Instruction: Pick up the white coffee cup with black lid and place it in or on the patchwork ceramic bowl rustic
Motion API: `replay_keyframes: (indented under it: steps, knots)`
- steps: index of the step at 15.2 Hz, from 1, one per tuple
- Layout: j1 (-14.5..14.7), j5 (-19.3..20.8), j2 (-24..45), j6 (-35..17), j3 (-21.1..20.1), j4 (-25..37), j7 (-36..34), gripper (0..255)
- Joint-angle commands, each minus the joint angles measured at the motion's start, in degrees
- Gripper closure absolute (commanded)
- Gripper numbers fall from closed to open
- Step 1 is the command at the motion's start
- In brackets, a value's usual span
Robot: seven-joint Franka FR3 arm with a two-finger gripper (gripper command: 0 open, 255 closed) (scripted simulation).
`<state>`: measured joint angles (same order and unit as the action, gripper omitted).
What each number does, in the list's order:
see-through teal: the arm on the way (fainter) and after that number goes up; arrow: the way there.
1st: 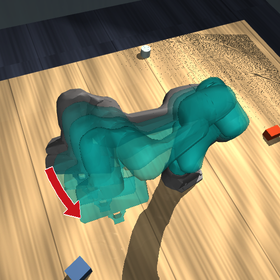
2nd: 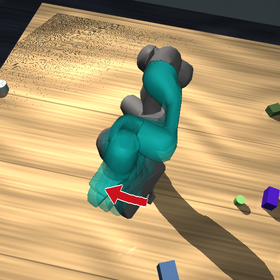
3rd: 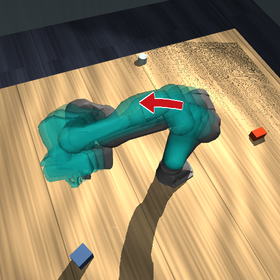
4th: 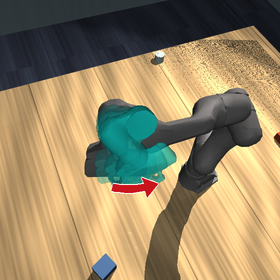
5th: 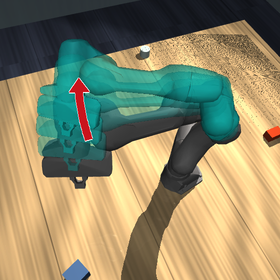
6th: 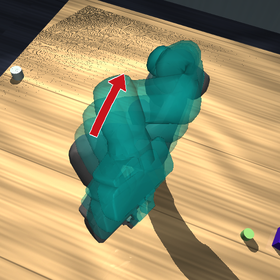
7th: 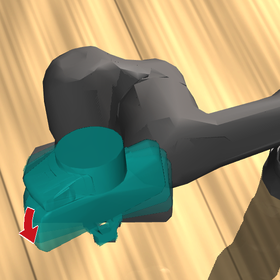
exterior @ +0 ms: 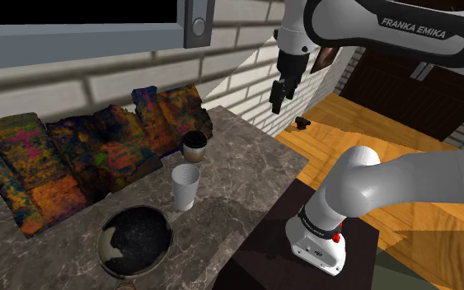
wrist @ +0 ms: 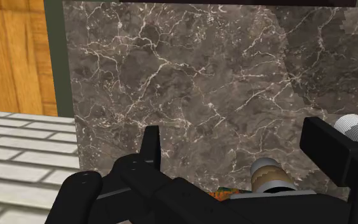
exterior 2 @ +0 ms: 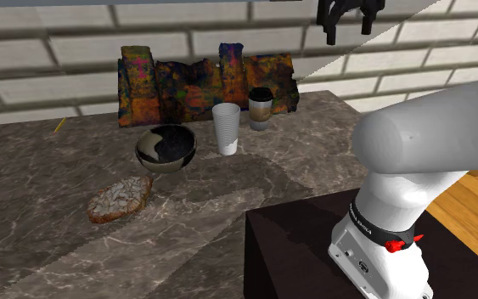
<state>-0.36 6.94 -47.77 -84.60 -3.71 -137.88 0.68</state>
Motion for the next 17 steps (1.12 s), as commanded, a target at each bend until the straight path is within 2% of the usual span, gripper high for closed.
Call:
replay_keyframes:
  steps: [1, 9, 17]
  knots:
    - [0.0, 0.0, 0.0, 0.0, 0.0, 0.0, 0.0, 0]
    - [2.3, -2.1, 12.3, -16.2, 0.9, -1.8, 2.6, 0]
    - [4.7, -4.8, 27.4, -30.3, 1.1, 1.2, 6.1, 0]
